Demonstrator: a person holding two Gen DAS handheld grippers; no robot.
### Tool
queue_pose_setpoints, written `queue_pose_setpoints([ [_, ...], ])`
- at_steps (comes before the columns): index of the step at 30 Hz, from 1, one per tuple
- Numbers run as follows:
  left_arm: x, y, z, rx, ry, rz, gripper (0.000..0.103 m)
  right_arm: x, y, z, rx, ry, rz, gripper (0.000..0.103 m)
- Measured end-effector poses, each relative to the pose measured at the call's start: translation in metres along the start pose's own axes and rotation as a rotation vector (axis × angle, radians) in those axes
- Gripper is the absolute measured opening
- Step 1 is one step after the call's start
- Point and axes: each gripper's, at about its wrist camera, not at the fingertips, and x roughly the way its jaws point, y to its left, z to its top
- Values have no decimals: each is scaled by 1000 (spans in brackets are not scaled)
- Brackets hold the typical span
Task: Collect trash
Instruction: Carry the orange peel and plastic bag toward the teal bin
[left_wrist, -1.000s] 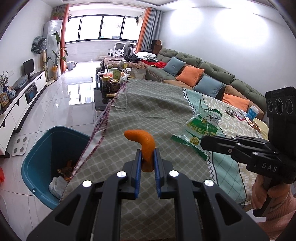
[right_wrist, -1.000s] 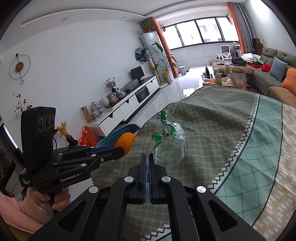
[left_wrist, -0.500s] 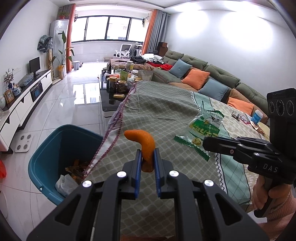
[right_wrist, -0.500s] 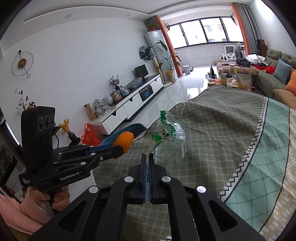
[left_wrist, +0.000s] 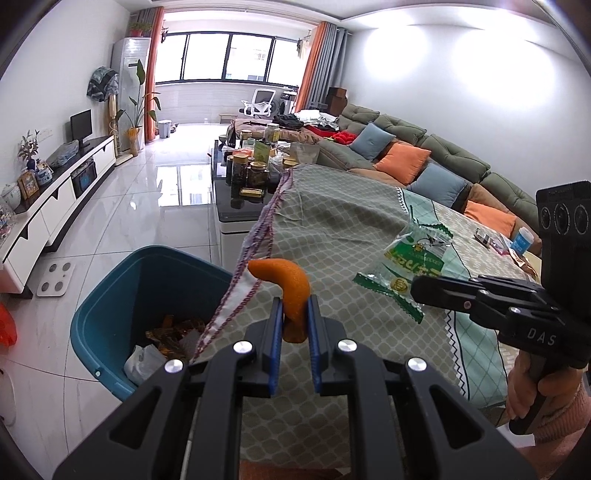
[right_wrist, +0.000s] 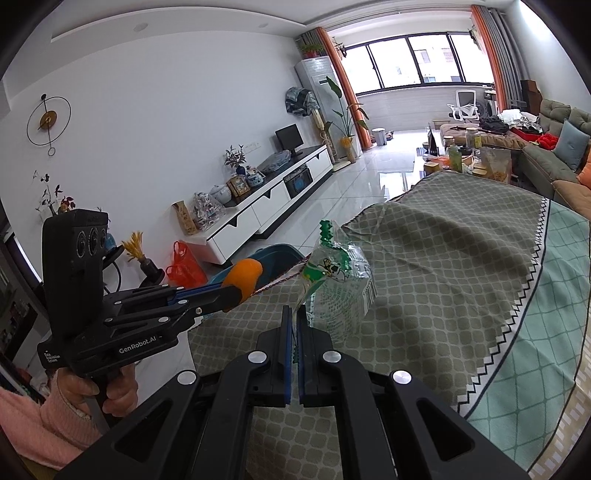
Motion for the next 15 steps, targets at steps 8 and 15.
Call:
queue_pose_setpoints([
  [8,-3,6,1,-6,-6,13,14,8,7,-1,-11,10,11,3],
  [15,-5,11,2,-9,-13,23,14,9,9,-2,-19,14,18,3],
])
